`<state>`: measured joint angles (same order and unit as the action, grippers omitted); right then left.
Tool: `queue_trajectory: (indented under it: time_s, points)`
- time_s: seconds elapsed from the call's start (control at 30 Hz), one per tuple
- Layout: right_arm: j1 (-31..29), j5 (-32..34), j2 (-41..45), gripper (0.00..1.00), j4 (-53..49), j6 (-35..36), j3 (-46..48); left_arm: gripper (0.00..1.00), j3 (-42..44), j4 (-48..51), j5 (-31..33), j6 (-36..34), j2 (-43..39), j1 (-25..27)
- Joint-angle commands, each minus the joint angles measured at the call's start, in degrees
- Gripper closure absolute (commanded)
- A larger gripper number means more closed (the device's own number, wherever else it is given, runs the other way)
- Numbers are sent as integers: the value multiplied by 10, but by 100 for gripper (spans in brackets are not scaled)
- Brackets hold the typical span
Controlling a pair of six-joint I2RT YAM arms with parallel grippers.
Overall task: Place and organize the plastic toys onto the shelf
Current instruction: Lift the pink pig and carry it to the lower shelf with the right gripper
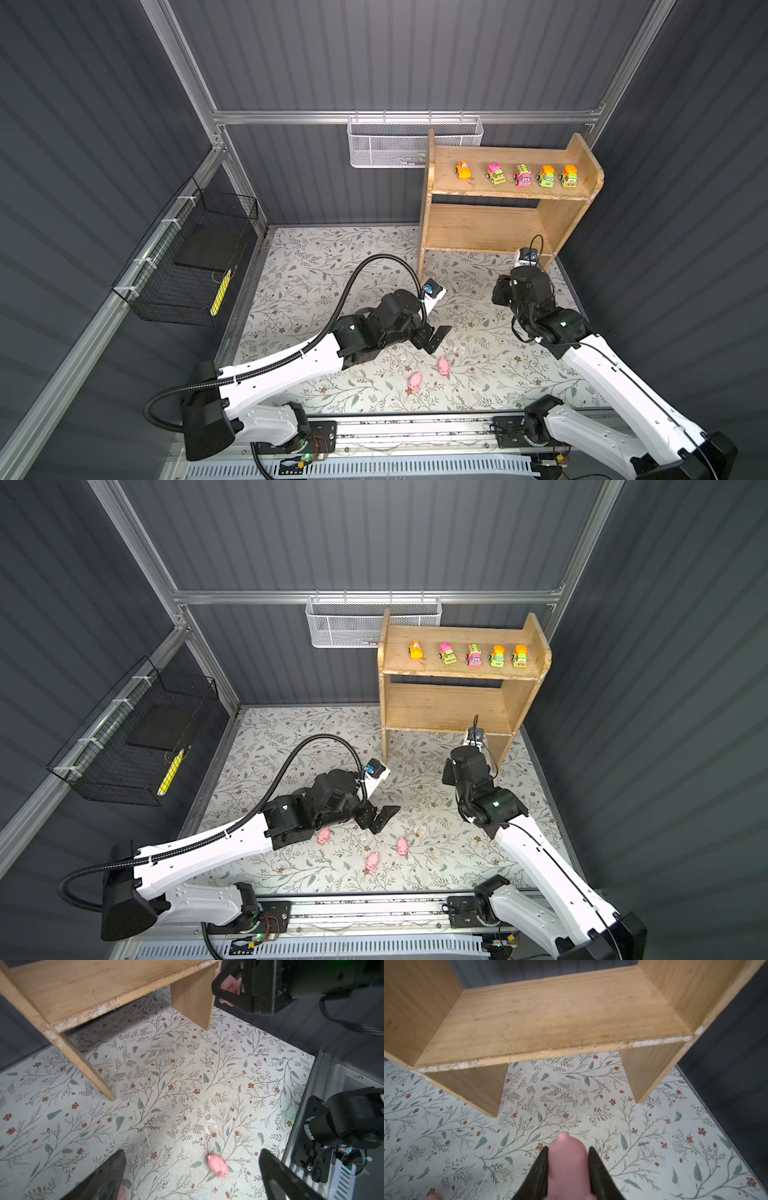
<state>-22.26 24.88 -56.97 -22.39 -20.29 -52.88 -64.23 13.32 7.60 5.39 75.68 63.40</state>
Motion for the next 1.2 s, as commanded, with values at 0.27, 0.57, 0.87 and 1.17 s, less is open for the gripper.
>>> queue_trajectory:
  time_s: [0.27,0.57,0.87,1.17]
  points:
    - [144,-130,-98,69,53,65,-88,0,-120,16,-46,-74,77,1]
    - [213,-179,-158,69,81,110,-122,0,-161,17,-77,-91,121,1]
    - [235,-189,-231,70,98,154,-185,0,-156,18,-76,-105,120,1]
    - [259,-200,-276,70,126,168,-198,0,-146,20,-74,-109,113,-7]
